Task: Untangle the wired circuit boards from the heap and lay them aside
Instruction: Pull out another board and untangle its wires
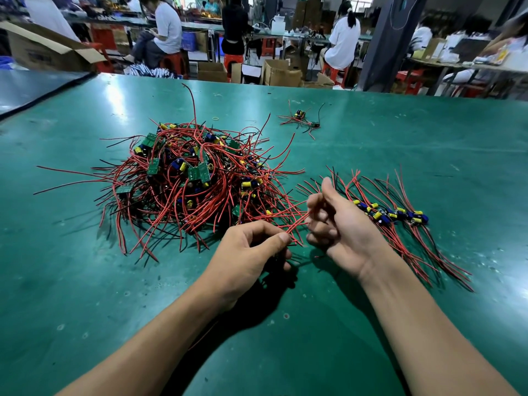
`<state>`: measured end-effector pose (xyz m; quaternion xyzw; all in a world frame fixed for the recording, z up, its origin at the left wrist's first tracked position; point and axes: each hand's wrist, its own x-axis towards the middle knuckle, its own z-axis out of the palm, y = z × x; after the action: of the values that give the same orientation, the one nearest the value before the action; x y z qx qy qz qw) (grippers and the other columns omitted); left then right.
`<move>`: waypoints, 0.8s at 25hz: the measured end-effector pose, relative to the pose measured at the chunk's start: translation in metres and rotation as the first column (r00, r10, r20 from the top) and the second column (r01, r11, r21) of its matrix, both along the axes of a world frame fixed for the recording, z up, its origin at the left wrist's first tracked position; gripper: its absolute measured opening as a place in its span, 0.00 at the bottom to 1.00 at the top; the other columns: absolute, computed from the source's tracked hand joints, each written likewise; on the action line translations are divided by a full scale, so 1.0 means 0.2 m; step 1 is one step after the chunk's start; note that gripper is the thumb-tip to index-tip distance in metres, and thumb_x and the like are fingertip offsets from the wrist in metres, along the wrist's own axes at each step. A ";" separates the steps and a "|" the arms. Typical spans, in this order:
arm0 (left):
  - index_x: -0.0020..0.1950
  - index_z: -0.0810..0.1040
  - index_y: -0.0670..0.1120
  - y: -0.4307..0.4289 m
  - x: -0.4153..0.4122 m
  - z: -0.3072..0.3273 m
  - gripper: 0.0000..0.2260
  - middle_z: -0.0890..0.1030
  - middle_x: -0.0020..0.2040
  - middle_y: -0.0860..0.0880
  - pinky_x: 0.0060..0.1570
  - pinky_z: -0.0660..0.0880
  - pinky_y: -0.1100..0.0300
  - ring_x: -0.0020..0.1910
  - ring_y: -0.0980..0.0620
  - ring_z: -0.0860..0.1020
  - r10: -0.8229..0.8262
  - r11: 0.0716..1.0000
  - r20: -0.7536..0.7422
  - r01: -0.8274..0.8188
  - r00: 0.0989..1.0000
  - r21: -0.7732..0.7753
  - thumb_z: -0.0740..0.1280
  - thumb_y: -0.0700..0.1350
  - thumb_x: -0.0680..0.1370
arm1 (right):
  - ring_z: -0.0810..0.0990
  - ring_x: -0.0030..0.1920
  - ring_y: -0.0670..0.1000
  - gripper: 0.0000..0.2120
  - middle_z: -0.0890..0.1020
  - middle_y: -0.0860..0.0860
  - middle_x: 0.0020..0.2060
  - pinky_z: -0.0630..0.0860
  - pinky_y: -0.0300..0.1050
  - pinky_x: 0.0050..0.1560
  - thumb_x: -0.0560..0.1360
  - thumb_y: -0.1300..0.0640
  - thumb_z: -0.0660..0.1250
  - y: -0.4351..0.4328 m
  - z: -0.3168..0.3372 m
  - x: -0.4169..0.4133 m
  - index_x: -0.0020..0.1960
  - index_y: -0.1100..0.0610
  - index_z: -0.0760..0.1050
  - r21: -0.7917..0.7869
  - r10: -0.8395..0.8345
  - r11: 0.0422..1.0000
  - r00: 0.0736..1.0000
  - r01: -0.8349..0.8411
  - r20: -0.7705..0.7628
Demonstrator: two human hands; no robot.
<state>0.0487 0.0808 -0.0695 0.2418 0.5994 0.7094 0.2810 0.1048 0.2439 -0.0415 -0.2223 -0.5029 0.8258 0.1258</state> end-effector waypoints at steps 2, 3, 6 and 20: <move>0.42 0.81 0.39 -0.01 0.00 0.00 0.05 0.81 0.33 0.43 0.33 0.78 0.59 0.30 0.47 0.80 0.011 1.000 -0.010 -0.011 1.000 -0.004 0.68 0.36 0.77 | 0.56 0.19 0.43 0.25 0.60 0.47 0.26 0.51 0.39 0.27 0.78 0.41 0.61 0.02 0.02 0.03 0.28 0.54 0.75 -0.034 0.105 0.994 0.994 -0.105 0.007; 0.42 0.81 0.38 -0.01 0.00 0.00 0.05 0.81 0.33 0.43 0.33 0.77 0.60 0.30 0.47 0.80 0.011 1.000 -0.023 -0.011 1.000 -0.007 0.68 0.36 0.77 | 0.56 0.19 0.43 0.24 0.59 0.47 0.26 0.54 0.38 0.25 0.78 0.42 0.62 0.03 0.03 0.04 0.28 0.54 0.74 -0.023 0.130 0.991 0.991 -0.129 0.020; 0.42 0.81 0.39 0.00 0.01 0.01 0.05 0.81 0.33 0.43 0.32 0.78 0.57 0.29 0.47 0.79 0.018 1.000 -0.025 -0.019 1.000 -0.007 0.68 0.37 0.78 | 0.56 0.19 0.42 0.23 0.60 0.46 0.25 0.53 0.37 0.25 0.77 0.40 0.62 0.01 0.04 0.04 0.33 0.54 0.82 0.055 0.107 0.993 0.994 -0.108 0.021; 0.43 0.80 0.38 -0.01 -0.01 0.03 0.06 0.81 0.35 0.43 0.30 0.77 0.58 0.28 0.50 0.78 0.008 1.000 0.023 -0.008 1.000 0.011 0.67 0.38 0.79 | 0.74 0.20 0.49 0.17 0.75 0.54 0.24 0.74 0.40 0.23 0.78 0.47 0.69 -0.13 -0.07 -0.01 0.48 0.61 0.83 0.203 0.061 0.977 0.998 -0.062 0.010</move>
<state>0.0471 0.0792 -0.0631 0.2325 0.5933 0.7165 0.2837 0.1021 0.2179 -0.0550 -0.1940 -0.5913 0.7733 0.1213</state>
